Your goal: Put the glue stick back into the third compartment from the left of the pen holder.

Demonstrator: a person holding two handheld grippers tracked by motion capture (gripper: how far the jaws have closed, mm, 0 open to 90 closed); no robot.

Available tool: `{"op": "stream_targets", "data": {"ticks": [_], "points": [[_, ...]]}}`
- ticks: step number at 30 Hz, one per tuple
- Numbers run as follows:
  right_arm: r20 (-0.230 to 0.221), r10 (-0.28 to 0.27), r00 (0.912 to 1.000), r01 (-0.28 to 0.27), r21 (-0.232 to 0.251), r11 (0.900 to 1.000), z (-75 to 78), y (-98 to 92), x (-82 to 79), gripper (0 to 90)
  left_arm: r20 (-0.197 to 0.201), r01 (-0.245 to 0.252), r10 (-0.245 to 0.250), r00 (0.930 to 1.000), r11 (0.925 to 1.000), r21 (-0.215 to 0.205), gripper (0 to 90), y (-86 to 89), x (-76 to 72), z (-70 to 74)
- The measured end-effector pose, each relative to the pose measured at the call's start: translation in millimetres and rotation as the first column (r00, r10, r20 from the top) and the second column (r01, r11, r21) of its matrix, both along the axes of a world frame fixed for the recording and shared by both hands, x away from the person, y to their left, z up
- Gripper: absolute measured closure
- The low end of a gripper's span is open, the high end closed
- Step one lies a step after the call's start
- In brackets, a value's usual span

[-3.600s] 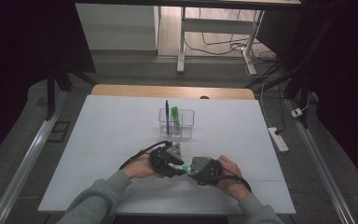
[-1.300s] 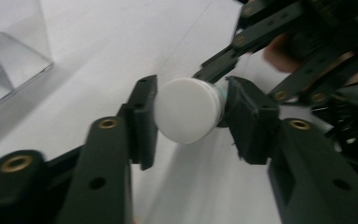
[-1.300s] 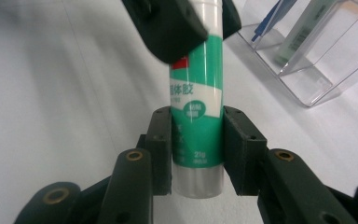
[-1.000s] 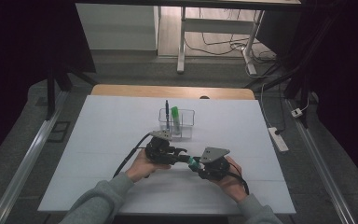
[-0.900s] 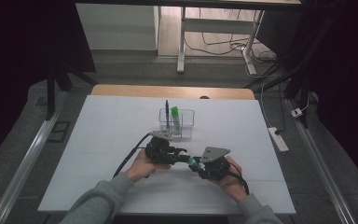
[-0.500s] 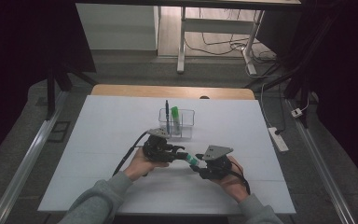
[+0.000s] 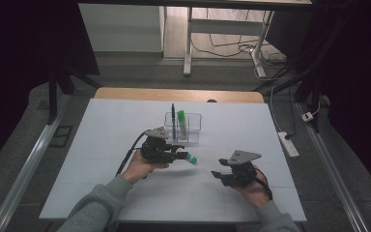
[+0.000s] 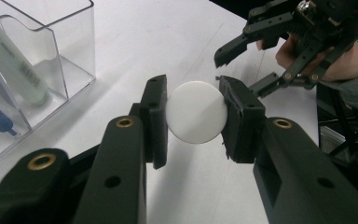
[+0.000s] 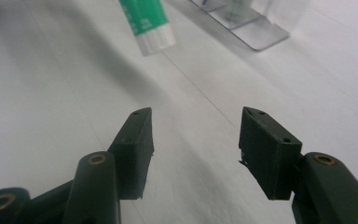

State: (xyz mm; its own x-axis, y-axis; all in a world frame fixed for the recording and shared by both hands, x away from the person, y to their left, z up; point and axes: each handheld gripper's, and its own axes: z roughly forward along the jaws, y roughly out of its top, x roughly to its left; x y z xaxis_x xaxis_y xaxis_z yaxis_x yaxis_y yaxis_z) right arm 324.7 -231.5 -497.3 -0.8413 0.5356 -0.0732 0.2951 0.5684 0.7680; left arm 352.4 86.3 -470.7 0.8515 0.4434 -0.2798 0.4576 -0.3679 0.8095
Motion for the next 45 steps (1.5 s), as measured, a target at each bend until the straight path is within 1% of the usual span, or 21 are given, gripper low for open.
{"op": "stream_targets", "data": {"ticks": [3,7,10,12,13,16,17,18,20,21,25,27,30,32,40,45], "points": [[0.002,-0.022,0.9997,0.022,0.011,1.000,1.2,-9.8,-1.1,44.2,0.006,-0.006,0.006,1.0000,1.0000,0.006,64.5,1.2,-0.3,1.2],[0.000,-0.053,0.9986,0.053,0.023,0.998,2.0,-24.5,-2.6,44.0,0.012,-0.013,0.013,0.9998,0.9999,0.003,64.5,4.1,0.3,3.2],[0.000,-0.074,0.9972,0.074,0.024,0.997,1.8,-33.5,-2.7,43.9,0.023,-0.022,0.022,0.9995,0.9997,0.008,64.5,5.9,0.1,5.3],[-0.001,-0.088,0.9961,0.088,0.022,0.996,1.6,-38.1,-3.1,43.9,0.033,-0.026,0.025,0.9991,0.9995,0.016,64.5,6.6,-0.2,6.9],[-0.003,-0.088,0.9961,0.088,0.028,0.996,1.2,-39.3,-3.2,43.7,0.038,-0.028,0.027,0.9989,0.9995,0.016,64.5,6.9,-0.4,7.8],[-0.004,-0.101,0.9948,0.101,0.021,0.995,1.8,-44.4,-4.4,43.5,0.042,-0.032,0.032,0.9986,0.9993,0.016,64.5,8.4,0.3,10.1],[0.001,-0.104,0.9946,0.104,0.027,0.994,1.3,-46.1,-4.2,43.1,0.044,-0.035,0.034,0.9985,0.9992,0.018,64.5,8.9,0.8,10.7],[0.003,-0.112,0.9937,0.112,0.021,0.993,1.4,-46.9,-4.2,43.0,0.042,-0.040,0.040,0.9983,0.9990,0.017,64.5,9.6,1.6,12.0],[-0.002,-0.116,0.9933,0.116,0.024,0.993,1.5,-49.0,-3.6,43.0,0.046,-0.046,0.045,0.9979,0.9988,0.017,64.5,10.3,3.0,15.1],[0.002,-0.116,0.9933,0.116,0.029,0.993,1.4,-49.7,-3.4,43.0,0.049,-0.048,0.047,0.9977,0.9987,0.017,64.5,10.1,4.1,18.4],[0.006,-0.115,0.9934,0.115,0.016,0.993,1.4,-51.1,-3.5,42.9,0.071,-0.052,0.050,0.9962,0.9984,0.021,64.5,9.2,8.4,30.8],[0.005,-0.121,0.9927,0.121,0.011,0.993,1.0,-51.8,-3.6,42.7,0.076,-0.051,0.050,0.9959,0.9985,0.017,64.5,9.1,11.9,37.2],[0.008,-0.119,0.9929,0.119,0.014,0.993,0.5,-53.0,-3.1,42.6,0.084,-0.056,0.054,0.9950,0.9981,0.026,64.5,7.5,18.4,44.7],[0.009,-0.122,0.9925,0.122,0.011,0.992,0.6,-53.8,-3.1,42.5,0.088,-0.057,0.054,0.9947,0.9978,0.034,64.5,6.3,22.6,47.7],[0.005,-0.124,0.9923,0.124,0.009,0.992,-0.7,-54.8,-1.9,42.5,0.085,-0.067,0.064,0.9943,0.9974,0.029,64.5,5.0,34.6,58.3],[0.004,-0.129,0.9916,0.129,0.005,0.992,-1.1,-54.7,-1.8,42.3,0.082,-0.080,0.077,0.9937,0.9961,0.037,64.4,5.8,42.9,65.0]]}}
